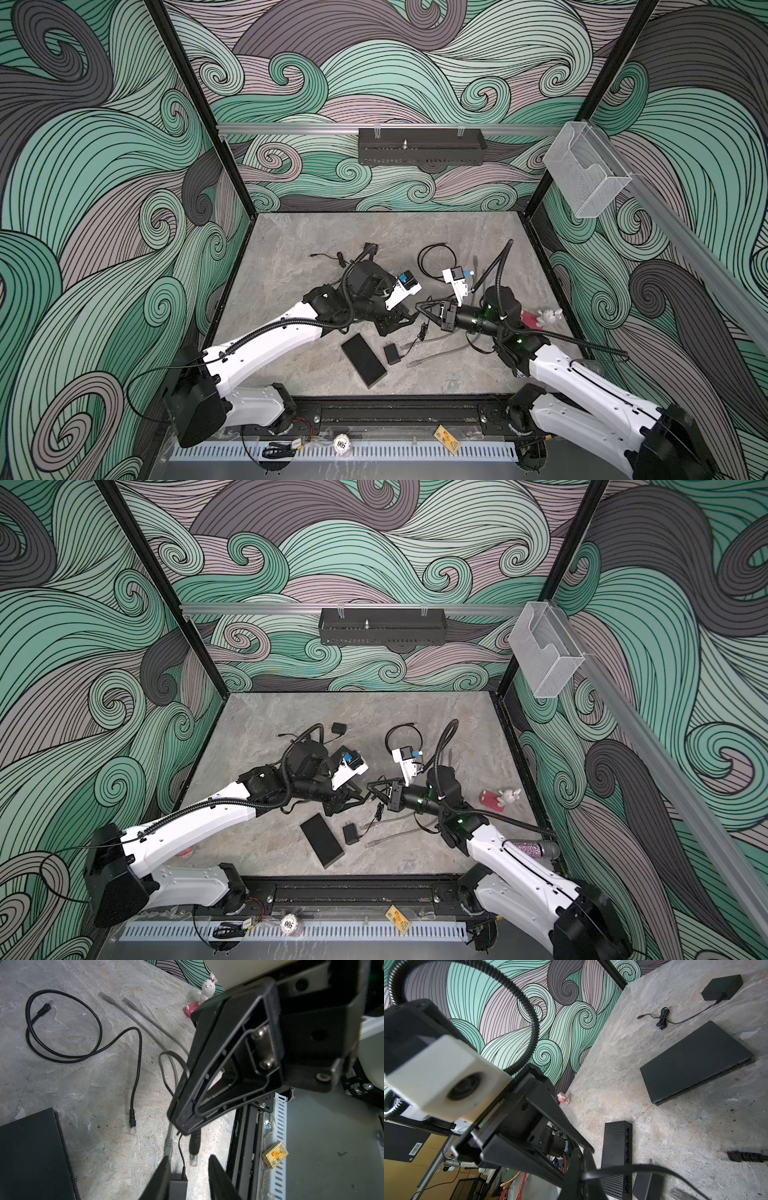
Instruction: Insert the plug into the switch port
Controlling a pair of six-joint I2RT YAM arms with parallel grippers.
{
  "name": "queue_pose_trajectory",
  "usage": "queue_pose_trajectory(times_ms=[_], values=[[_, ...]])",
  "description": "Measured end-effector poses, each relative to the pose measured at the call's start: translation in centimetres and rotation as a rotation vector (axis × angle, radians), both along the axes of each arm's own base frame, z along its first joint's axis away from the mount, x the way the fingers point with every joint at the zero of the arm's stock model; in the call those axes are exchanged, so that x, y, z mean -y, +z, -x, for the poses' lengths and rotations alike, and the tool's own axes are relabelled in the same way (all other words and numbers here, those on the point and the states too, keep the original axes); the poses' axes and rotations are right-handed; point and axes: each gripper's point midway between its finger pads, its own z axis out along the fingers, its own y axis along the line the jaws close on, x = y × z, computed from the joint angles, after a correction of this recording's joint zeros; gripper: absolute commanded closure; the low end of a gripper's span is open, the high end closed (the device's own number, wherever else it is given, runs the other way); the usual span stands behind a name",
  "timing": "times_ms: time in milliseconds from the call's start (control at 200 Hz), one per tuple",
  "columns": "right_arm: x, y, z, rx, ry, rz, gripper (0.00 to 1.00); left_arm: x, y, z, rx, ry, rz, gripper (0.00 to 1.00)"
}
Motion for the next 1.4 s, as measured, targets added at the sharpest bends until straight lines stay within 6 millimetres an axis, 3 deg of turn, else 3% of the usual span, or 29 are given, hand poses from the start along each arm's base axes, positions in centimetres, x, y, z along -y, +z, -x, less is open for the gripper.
queue_pose_trajectory(times_ms=[295,350,430,505,690,911,1146,1296,1401], values=[[0.1,2.0,-0.6,-0.016,-0.041,-0.118,1.0,0.0,-0.6,-0.3,-0.015,0.048,0.032,0.72],[0.2,2.1,-0.7,-0.03,-0.052,-0.135,1.0,-0.5,-0.8,-0.4,-0.01,0.076,0.04,0.68],[0.4,2.0,-0.9,-0.062,-0.072,-0.165,1.0,-1.2,-0.4,-0.5,0.025,0.116,0.082,0.49],[0.7,1.7,-1.0,-0.096,-0.09,-0.186,1.0,-1.9,0.4,-0.5,0.06,0.161,0.143,0.47],[0.7,2.7,-1.4,-0.142,-0.099,-0.254,1.0,-2.6,2.7,-0.1,0.182,0.163,0.302,0.49],[0.6,4.0,-1.6,-0.174,-0.092,-0.331,1.0,-3.0,2.5,0.3,0.275,0.152,0.399,0.48],[0.4,4.3,-1.8,-0.205,-0.086,-0.365,1.0,-2.7,5.6,-0.7,0.386,0.177,0.507,0.5],[0.3,4.2,-1.9,-0.217,-0.085,-0.373,1.0,-2.1,5.4,-1.4,0.406,0.178,0.509,0.61],[0.3,4.4,-1.9,-0.217,-0.084,-0.38,1.0,-1.9,5.2,-1.6,0.41,0.175,0.505,0.62]])
